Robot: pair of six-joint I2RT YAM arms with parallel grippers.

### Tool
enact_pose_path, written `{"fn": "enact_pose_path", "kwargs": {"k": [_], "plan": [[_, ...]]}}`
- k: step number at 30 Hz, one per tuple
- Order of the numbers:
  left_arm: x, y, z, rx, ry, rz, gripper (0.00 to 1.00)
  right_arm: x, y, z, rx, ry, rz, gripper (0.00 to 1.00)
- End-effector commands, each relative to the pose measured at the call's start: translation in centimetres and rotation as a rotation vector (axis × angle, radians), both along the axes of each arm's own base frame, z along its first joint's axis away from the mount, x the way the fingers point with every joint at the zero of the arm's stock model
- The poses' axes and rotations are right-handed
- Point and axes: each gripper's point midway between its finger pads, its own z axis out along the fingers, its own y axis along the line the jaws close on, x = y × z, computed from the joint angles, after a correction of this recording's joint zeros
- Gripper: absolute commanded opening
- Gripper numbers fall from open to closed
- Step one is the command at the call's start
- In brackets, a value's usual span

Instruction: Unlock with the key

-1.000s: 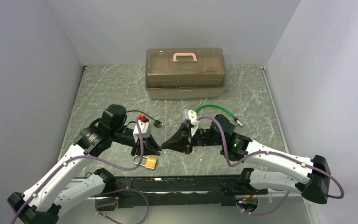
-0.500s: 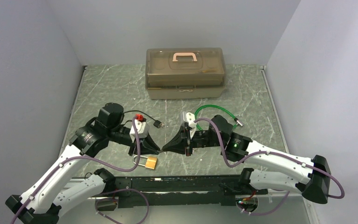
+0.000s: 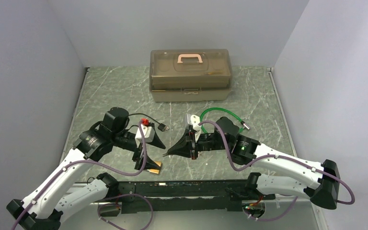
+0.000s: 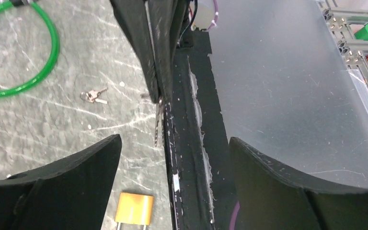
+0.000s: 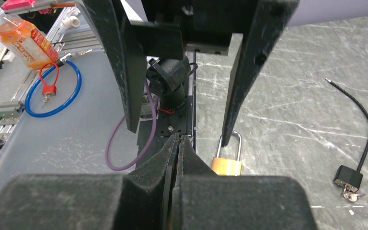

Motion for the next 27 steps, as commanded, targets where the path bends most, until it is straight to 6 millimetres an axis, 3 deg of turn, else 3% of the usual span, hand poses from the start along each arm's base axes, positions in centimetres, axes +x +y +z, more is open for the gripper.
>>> {"fn": "enact_pose_path", "kwargs": {"k": [1,4,7,9,21,25,27], "plan": [[0.6,0.1,-1.5,0.037,0.008,0.024,0.90,-0.3,-0.1,3.8,0.084,-0.065,0.017,0.00],[0.3,-0.1,-0.8,0.011,0.014,0.002,0.81,-0.1,0.1,3.7,0.083,-0.072,0.009,0.00],[-0.4,-0.3,0.5,-0.032,0.003,-0.048,0.44,0.3,0.2,3.4,0.073,-0.080,-0.005,0.00],[-0.7,-0.3,1.1,-0.043,-0.001,-0.064,0.32,0.5,0.3,3.2,0.066,-0.086,-0.010,0.00],[-1.5,0.1,1.6,-0.054,-0.005,-0.089,0.16,0.6,0.3,2.5,0.037,-0.076,-0.013,0.00],[-1.8,0.2,2.1,-0.060,-0.002,-0.094,0.19,0.6,0.4,2.2,0.021,-0.077,-0.009,0.00],[-1.9,0.2,2.4,-0.064,0.015,-0.097,0.34,0.6,0.4,2.1,0.014,-0.079,-0.004,0.00]]}}
